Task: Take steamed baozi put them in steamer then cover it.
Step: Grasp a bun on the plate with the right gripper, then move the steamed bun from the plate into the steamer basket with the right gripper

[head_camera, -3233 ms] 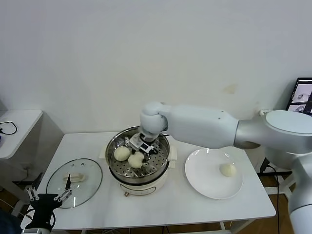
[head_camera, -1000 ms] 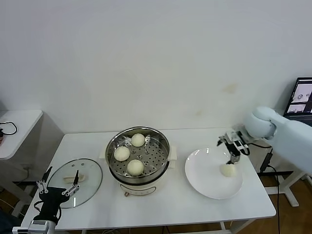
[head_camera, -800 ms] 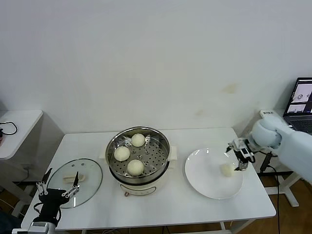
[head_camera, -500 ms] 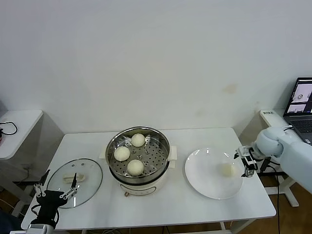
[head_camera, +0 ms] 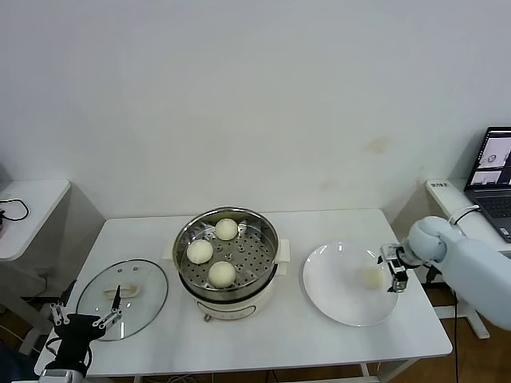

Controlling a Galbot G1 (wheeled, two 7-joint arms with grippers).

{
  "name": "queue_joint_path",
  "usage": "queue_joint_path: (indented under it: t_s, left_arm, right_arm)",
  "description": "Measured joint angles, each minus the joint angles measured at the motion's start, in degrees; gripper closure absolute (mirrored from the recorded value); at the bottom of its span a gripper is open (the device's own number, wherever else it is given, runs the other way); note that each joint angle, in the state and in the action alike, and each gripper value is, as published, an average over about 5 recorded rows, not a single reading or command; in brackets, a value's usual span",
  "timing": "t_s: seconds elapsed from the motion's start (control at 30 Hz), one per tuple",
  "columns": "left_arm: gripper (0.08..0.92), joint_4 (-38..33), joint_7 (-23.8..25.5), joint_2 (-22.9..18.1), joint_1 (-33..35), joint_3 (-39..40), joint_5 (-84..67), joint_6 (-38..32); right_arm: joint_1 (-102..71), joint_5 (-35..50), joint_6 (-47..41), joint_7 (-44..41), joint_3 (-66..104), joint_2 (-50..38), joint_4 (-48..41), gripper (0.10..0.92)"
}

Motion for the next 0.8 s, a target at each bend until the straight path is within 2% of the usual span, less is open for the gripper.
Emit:
queue_joint_path:
  t_s: [0.17, 0.57, 0.8]
  left_arm:
    - [0.177, 0.15, 0.0, -0.09, -0.2, 0.04, -0.01, 0.0]
    - [0.177, 0.38, -0.01, -0.21, -0.42, 0.34, 0.0, -0.01]
    - [0.177, 0.21, -0.03, -0.4, -0.31, 0.35, 0.0, -0.08]
  right_arm:
    - [-0.32, -0.9, 0.06, 0.37, 0.4, 2.0, -1.82, 0.214]
    - [-0.61, -1.85, -0.36, 0.02, 0.74, 3.4, -3.12, 0.333]
    - [0.38, -1.27, -0.45, -0.92, 0.12, 2.78, -2.56, 0.372]
